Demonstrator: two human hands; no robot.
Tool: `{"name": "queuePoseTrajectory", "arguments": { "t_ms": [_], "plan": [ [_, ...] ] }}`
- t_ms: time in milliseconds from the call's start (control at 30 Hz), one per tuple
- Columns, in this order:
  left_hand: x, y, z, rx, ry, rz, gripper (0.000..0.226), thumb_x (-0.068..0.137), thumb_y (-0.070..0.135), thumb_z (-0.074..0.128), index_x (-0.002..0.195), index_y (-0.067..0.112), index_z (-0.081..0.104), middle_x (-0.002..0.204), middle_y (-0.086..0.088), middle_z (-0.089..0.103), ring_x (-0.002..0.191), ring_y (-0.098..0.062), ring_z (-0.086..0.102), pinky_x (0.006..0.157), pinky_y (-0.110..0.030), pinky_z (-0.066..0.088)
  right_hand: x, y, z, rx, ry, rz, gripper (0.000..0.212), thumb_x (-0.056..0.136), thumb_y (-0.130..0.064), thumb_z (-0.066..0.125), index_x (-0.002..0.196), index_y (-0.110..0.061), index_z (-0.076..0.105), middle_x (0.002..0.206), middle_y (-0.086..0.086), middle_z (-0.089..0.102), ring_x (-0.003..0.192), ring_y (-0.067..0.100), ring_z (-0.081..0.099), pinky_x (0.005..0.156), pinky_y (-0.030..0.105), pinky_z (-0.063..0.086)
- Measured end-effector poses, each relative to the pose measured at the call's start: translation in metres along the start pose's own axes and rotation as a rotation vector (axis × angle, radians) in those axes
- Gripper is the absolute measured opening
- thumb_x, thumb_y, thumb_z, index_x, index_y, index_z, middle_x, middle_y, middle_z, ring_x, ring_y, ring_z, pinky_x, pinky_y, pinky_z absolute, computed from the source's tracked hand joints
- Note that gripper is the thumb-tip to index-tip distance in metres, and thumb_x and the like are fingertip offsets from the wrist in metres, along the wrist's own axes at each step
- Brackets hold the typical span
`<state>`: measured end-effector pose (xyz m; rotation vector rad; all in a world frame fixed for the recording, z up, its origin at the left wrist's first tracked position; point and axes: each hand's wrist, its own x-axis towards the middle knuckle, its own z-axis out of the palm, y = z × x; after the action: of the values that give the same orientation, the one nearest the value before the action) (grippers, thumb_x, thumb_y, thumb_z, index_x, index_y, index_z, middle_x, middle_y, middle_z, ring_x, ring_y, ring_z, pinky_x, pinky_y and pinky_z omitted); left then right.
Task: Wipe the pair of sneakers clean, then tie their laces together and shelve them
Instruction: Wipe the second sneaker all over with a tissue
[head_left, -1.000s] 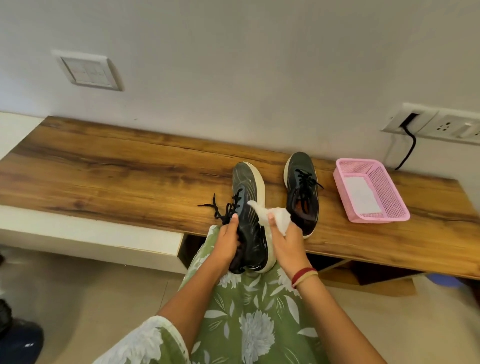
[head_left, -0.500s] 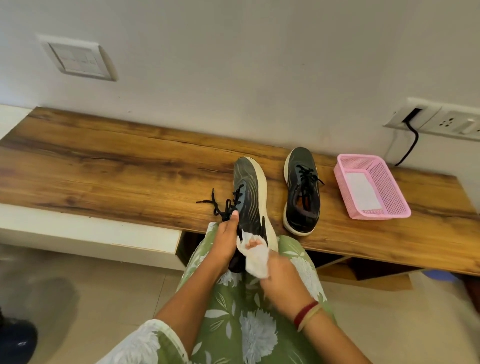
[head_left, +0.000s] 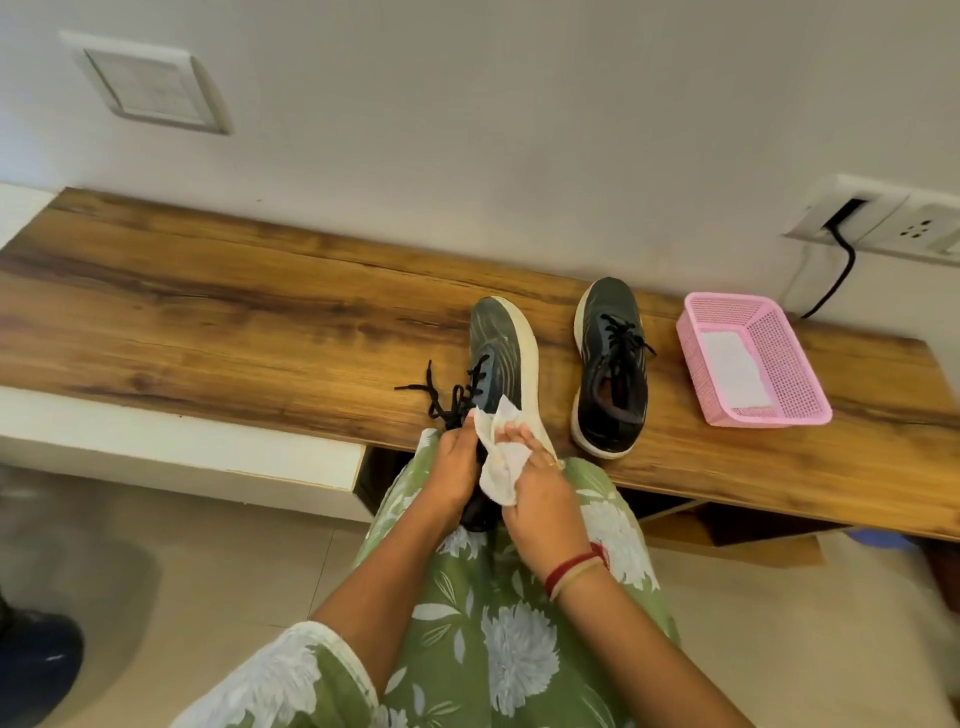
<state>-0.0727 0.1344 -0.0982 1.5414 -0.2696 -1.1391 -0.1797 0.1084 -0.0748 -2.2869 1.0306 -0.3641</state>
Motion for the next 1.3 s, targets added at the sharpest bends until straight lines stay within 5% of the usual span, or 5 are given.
{"name": "queuePoseTrajectory", "arguments": {
  "t_ms": [300,500,833,1100,1300],
  "plan": [
    [-0.002,-0.003,0.003,0.078,-0.030,0.002,0.055,0.099,0.045,0.042,0.097,-0.005,0.065,0.094,-0.016,0.071,0.090,-0.029,0.067,0.085,-0.040,0.051,-0.035,0.003,-0.030,0.062,0.013,-0.006,0.030,0.088,-0.022,0.046,0.103,-0.006,0.067,0.097,0.008,0.067,0.090,0.022,0.060,0.079,0.013,0.041],
    [-0.005,-0.001,0.006,0.087,-0.020,-0.011,0.041,0.100,0.045,0.039,0.077,0.014,0.053,0.070,-0.007,0.051,0.057,-0.016,0.045,0.054,-0.026,0.035,0.015,-0.005,-0.069,1.013,0.504,0.703,0.014,0.096,-0.029,0.047,0.103,-0.017,0.051,0.098,0.000,0.061,0.089,0.015,0.061,0.088,0.037,0.049],
    [0.005,-0.007,0.005,0.050,-0.003,0.029,0.042,0.103,0.027,0.038,0.073,0.012,0.063,0.059,0.004,0.065,0.061,-0.009,0.061,0.059,-0.020,0.047,-0.002,-0.003,-0.003,-0.080,0.014,0.055,0.042,0.095,-0.012,0.044,0.136,-0.007,0.047,0.142,0.007,0.044,0.138,0.019,0.030,0.111,0.017,0.012],
    [0.004,-0.008,0.006,0.075,0.023,0.055,0.065,0.094,0.054,0.044,0.084,-0.008,0.062,0.085,-0.025,0.066,0.082,-0.038,0.064,0.079,-0.045,0.051,-0.031,-0.009,-0.030,0.008,-0.028,0.108,0.024,0.090,-0.016,0.047,0.099,-0.002,0.064,0.093,0.010,0.062,0.087,0.025,0.058,0.072,0.022,0.042],
    [0.000,-0.006,0.006,0.097,-0.011,0.022,0.047,0.100,0.043,0.038,0.066,0.013,0.047,0.047,0.005,0.041,0.038,-0.007,0.037,0.040,-0.018,0.029,0.011,-0.014,-0.055,0.679,0.400,0.536,0.023,0.095,-0.034,0.048,0.087,-0.015,0.059,0.086,0.001,0.063,0.081,0.013,0.059,0.073,0.029,0.047]
  ]
}}
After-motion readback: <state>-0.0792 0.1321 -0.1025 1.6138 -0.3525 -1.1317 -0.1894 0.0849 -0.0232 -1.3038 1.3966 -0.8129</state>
